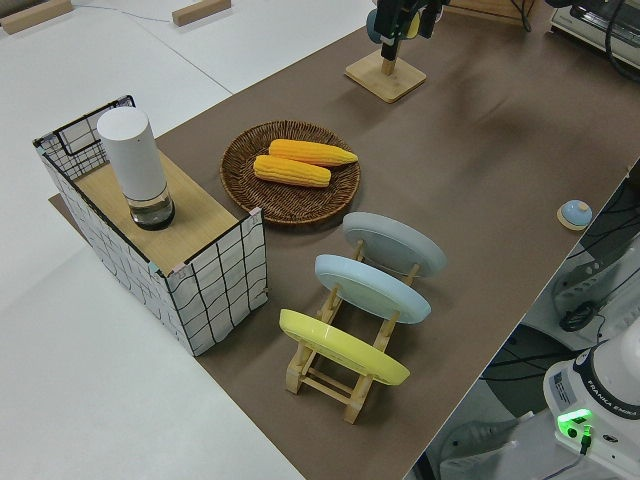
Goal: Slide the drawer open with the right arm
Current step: 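Pull the drawer handle toward the robot with the right gripper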
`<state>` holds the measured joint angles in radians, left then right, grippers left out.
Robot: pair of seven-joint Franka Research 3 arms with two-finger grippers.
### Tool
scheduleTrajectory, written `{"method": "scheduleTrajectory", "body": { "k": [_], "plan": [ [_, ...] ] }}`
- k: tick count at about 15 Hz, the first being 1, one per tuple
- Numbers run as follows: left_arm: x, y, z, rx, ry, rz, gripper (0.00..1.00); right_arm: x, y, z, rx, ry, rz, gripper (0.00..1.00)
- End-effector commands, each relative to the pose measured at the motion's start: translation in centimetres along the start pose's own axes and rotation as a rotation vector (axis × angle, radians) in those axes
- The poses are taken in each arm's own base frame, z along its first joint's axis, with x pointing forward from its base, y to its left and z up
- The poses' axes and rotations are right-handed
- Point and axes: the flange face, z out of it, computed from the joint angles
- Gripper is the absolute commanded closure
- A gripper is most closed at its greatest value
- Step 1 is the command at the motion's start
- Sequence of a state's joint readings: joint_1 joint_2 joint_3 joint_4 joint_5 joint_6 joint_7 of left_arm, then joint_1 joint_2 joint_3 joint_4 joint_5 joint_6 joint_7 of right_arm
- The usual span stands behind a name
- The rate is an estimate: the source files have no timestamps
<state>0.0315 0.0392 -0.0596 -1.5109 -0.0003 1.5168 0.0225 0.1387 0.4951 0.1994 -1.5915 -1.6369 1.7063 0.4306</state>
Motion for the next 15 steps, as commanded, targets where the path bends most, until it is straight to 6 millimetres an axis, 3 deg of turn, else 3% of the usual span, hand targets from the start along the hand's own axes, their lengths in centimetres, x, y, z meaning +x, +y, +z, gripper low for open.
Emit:
{"method": "scheduleTrajectory", "body": {
  "k": [1, 5, 8, 15],
  "plan": [
    [0.1, -0.1, -0.4, 0.016, -0.005, 0.011, 0.01, 0.2, -0.5, -0.6, -0.030, 0.007, -0.043, 1.000],
    [0.1, -0.1, -0.4, 0.016, -0.005, 0.011, 0.01, 0.2, -0.8, -1.9, -0.050, -0.017, -0.049, 1.000],
    [0.1, -0.1, -0.4, 0.016, -0.005, 0.011, 0.01, 0.4, -0.9, -4.1, -0.060, -0.030, -0.051, 1.000],
    [0.1, -0.1, -0.4, 0.016, -0.005, 0.011, 0.01, 0.5, -1.1, -12.1, -0.079, -0.047, -0.053, 1.000]
  ]
}}
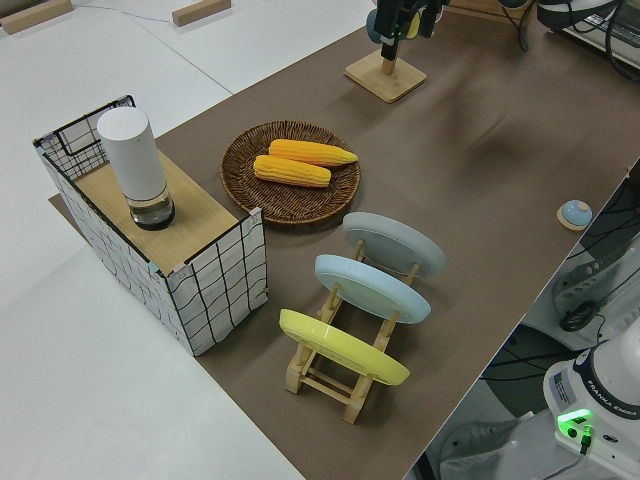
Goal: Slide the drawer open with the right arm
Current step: 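Pull the drawer handle toward the robot with the right gripper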
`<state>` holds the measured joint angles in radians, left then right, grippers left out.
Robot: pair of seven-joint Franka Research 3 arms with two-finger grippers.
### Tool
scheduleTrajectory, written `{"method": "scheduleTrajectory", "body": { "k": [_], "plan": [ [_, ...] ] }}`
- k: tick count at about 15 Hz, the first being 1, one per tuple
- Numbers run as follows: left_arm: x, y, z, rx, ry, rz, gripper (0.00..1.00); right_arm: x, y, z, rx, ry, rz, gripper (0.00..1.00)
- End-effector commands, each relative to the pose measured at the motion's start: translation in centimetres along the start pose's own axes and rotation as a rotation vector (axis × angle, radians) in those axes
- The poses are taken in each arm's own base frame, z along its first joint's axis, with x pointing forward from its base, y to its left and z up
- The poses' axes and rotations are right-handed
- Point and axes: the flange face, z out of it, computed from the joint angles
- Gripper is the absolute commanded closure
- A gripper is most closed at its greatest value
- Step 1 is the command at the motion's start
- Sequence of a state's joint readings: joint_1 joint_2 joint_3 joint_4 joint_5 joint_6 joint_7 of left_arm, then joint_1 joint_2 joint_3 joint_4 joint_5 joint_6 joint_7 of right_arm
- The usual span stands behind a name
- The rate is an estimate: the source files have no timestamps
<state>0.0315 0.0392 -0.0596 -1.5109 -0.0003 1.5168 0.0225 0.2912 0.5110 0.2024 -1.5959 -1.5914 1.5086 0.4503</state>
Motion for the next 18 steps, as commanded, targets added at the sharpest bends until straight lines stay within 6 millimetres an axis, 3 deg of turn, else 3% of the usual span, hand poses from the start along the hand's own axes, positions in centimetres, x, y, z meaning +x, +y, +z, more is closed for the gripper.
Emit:
{"method": "scheduleTrajectory", "body": {
  "k": [1, 4, 10, 14, 18],
  "plan": [
    [0.1, -0.1, -0.4, 0.016, -0.005, 0.011, 0.01, -0.3, 0.6, -5.0, -0.035, 0.002, -0.044, 1.000],
    [0.1, -0.1, -0.4, 0.016, -0.005, 0.011, 0.01, -0.8, 0.4, -8.3, -0.030, -0.004, -0.047, 1.000],
    [0.1, -0.1, -0.4, 0.016, -0.005, 0.011, 0.01, -1.8, 0.7, -13.0, -0.049, -0.010, -0.044, 1.000],
    [0.1, -0.1, -0.4, 0.016, -0.005, 0.011, 0.01, -2.0, 1.1, -15.3, -0.054, 0.006, -0.034, 1.000],
    [0.1, -0.1, -0.3, 0.016, -0.007, 0.011, 0.01, -2.2, 1.1, -16.0, -0.049, 0.009, -0.033, 1.000]
  ]
}}
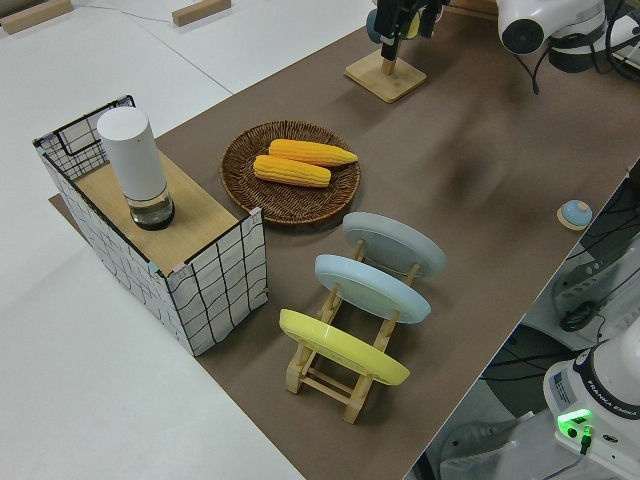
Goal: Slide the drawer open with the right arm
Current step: 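Pull the drawer handle toward the robot with the right gripper, then open the right gripper and release the drawer handle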
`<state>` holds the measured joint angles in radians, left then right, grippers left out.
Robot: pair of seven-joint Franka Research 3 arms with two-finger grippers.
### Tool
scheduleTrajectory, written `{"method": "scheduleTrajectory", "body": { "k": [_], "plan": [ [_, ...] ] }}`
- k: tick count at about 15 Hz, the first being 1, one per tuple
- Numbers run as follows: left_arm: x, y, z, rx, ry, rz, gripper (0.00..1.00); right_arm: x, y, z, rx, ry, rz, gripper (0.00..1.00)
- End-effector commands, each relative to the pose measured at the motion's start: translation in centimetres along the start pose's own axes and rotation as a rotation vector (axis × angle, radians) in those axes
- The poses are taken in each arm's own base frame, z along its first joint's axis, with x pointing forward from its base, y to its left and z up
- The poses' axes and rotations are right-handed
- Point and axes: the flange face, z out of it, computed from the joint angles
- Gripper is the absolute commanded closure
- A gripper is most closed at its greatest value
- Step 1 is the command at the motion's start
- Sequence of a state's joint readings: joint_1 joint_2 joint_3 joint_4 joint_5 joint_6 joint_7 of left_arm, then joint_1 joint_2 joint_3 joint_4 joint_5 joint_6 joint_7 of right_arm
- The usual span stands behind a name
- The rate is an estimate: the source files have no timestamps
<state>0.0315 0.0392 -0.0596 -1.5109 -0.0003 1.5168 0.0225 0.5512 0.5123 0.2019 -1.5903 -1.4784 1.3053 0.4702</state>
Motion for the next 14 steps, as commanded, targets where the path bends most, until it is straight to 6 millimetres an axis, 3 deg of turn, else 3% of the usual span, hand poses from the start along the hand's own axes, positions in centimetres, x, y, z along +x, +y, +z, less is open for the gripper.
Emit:
{"method": "scheduleTrajectory", "body": {
  "k": [1, 3, 4, 5, 6, 7, 8, 14],
  "plan": [
    [0.15, -0.08, -0.41, 0.016, -0.005, 0.011, 0.01, -0.11, 2.02, -0.41, -0.039, -0.020, -0.029, 1.000],
    [0.15, -0.08, -0.41, 0.016, -0.005, 0.011, 0.01, -0.11, 2.03, -0.32, -0.040, -0.022, -0.027, 0.997],
    [0.15, -0.08, -0.34, 0.016, -0.007, 0.011, 0.01, -0.08, 1.93, -0.32, -0.040, -0.022, -0.027, 0.930],
    [0.15, -0.08, -0.34, 0.016, -0.007, 0.011, 0.01, -0.08, 1.94, -0.24, -0.041, -0.023, -0.026, 0.784],
    [0.15, -0.08, -0.41, 0.016, -0.005, 0.011, 0.01, -0.07, 1.94, -0.16, -0.041, -0.024, -0.023, 0.487],
    [0.15, -0.08, -0.41, 0.016, -0.005, 0.011, 0.01, -0.07, 1.94, 0.02, -0.040, -0.028, -0.021, 0.297],
    [0.15, -0.08, -0.41, 0.016, -0.005, 0.011, 0.01, -0.07, 1.94, 0.03, -0.040, -0.028, -0.020, 0.010],
    [0.15, -0.08, -0.41, 0.016, -0.005, 0.011, 0.01, -0.44, 1.71, -0.05, -0.019, -0.051, 0.044, 0.013]
  ]
}}
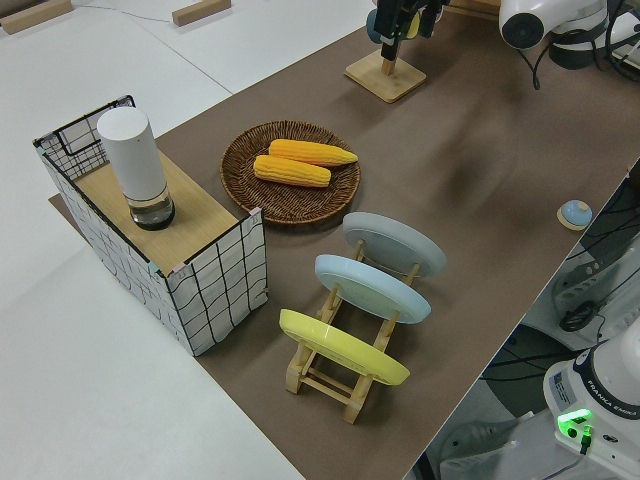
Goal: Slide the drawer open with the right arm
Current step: 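Open the right gripper and release the drawer handle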
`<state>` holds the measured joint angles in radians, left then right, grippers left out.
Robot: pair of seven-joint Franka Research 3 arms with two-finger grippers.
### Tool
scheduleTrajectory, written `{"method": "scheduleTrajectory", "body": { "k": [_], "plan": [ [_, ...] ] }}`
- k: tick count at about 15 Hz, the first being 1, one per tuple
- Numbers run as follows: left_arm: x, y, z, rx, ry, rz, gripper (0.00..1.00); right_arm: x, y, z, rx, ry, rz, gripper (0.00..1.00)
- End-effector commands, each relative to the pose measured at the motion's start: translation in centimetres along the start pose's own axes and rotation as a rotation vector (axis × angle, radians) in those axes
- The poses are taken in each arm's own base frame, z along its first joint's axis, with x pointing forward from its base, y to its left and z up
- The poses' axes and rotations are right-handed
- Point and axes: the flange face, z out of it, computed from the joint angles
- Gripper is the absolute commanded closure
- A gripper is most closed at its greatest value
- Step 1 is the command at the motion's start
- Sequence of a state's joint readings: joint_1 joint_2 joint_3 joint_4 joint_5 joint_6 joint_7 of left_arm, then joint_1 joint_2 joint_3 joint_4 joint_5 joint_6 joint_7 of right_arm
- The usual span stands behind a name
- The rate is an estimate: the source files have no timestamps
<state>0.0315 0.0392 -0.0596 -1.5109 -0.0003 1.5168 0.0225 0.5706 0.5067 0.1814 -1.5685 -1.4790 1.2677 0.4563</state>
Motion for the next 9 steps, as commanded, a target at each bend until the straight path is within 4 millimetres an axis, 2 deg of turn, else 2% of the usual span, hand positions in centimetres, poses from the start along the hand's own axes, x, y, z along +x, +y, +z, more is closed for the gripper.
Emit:
{"method": "scheduleTrajectory", "body": {
  "k": [1, 6, 9],
  "plan": [
    [0.1, -0.1, -0.4, 0.016, -0.005, 0.011, 0.01, -0.4, 0.0, -0.2, 0.020, -0.026, 0.051, 0.013],
    [0.1, -0.1, -0.4, 0.016, -0.005, 0.011, 0.01, -1.1, -0.2, -3.1, 0.106, -0.036, 0.109, 0.013],
    [0.1, -0.1, -0.3, 0.016, -0.007, 0.011, 0.01, -1.2, 2.5, -4.4, 0.234, -0.084, 0.143, 0.013]
  ]
}}
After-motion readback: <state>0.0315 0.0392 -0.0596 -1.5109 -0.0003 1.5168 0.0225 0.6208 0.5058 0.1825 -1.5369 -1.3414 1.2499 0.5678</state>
